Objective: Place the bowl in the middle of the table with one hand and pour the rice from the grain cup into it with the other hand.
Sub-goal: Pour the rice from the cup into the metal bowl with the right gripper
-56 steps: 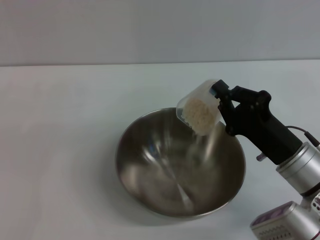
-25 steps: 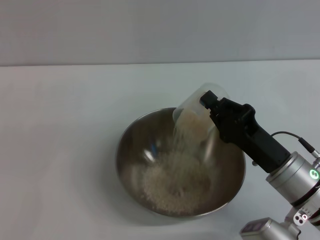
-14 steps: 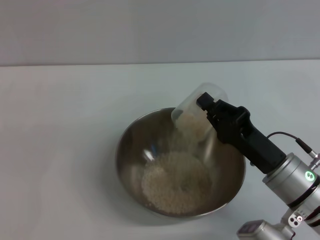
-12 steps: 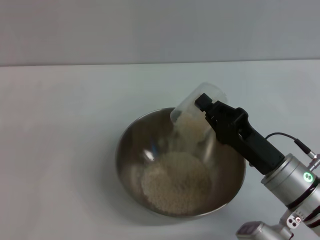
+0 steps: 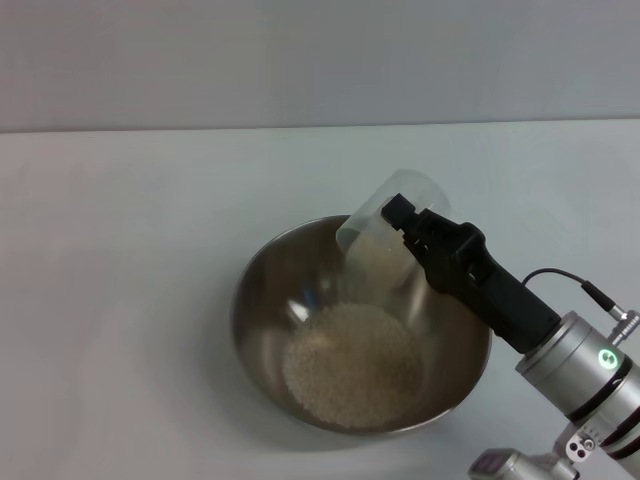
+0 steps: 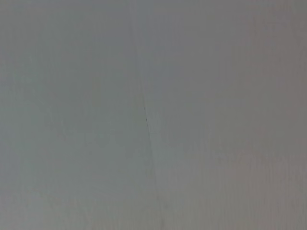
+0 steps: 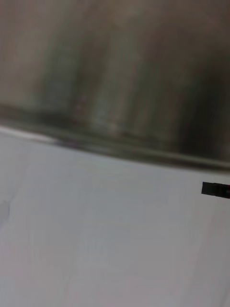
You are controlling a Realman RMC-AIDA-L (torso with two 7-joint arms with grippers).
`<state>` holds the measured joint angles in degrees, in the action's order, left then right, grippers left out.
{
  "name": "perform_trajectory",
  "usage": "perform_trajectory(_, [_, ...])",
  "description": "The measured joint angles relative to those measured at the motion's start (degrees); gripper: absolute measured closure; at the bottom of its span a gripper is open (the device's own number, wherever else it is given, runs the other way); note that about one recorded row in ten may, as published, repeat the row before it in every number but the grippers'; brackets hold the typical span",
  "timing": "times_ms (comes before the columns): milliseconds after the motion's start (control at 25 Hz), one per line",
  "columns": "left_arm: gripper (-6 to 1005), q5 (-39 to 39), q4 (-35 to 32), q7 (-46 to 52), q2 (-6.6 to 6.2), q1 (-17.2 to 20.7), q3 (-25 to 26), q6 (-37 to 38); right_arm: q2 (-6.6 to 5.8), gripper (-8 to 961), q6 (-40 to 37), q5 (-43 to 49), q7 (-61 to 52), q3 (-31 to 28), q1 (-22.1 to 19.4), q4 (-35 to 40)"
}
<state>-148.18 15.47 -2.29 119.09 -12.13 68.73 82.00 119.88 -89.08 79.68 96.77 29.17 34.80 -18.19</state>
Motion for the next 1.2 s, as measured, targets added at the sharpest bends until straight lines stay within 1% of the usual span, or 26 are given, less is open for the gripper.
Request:
perform_trajectory(600, [213,0.0,0.0,0.0,0.00,0.0,0.0,0.0,0.00,948,1.2,0.6,2.0,-0.7,0.3,-0.4])
perform_trajectory(1200, [213,0.0,0.0,0.0,0.00,0.0,-0.2,-0.1,0.00,949,2.7,0.9,6.8,-1.6,0.5,-1.2])
